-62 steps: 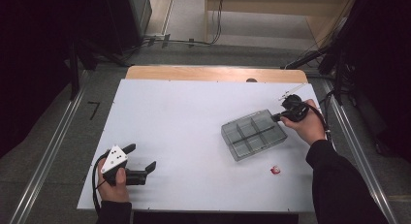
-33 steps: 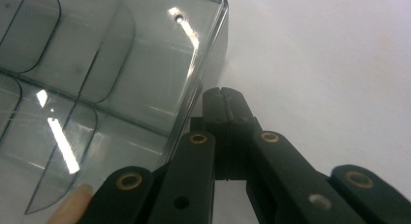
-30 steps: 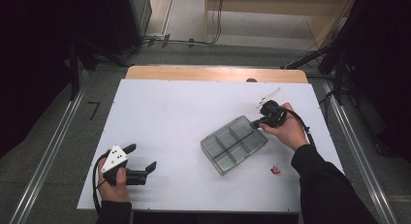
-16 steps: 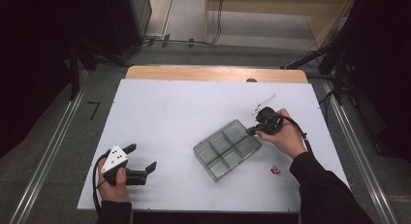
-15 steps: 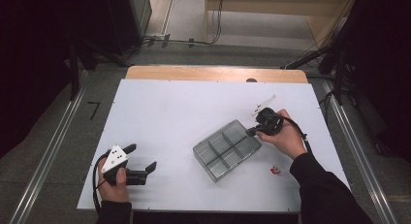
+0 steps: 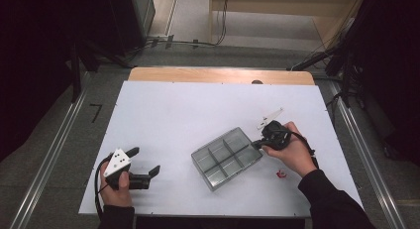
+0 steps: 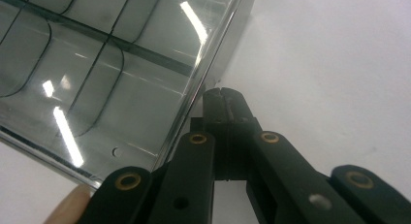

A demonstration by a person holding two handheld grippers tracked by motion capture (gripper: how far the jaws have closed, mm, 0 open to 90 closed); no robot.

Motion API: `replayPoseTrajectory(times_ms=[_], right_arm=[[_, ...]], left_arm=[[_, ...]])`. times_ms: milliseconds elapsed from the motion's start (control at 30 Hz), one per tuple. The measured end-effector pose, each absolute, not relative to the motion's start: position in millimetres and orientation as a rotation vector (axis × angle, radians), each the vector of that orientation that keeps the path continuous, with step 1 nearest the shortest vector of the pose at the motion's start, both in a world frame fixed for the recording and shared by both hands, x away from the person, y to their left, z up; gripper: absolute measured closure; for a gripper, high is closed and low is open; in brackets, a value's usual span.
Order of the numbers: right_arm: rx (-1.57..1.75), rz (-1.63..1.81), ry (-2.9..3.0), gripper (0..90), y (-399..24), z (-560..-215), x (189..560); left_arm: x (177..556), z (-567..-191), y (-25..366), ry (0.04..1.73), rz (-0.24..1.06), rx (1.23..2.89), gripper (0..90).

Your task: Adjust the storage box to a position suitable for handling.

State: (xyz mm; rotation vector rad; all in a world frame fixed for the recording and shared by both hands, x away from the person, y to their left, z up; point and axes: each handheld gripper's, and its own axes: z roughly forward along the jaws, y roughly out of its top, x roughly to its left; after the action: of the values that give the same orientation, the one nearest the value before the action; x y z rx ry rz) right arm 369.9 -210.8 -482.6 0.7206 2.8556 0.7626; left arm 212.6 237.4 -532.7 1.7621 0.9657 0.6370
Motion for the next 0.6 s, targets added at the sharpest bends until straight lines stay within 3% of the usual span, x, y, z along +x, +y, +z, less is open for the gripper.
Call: replayPoseTrajectory(times_ms=[600], right_arm=[[0.746,0.834,2.827,87.9,-209,-488,333]], left_arm=[[209,-531,244,0.975,0.63,1.693,1.1]])
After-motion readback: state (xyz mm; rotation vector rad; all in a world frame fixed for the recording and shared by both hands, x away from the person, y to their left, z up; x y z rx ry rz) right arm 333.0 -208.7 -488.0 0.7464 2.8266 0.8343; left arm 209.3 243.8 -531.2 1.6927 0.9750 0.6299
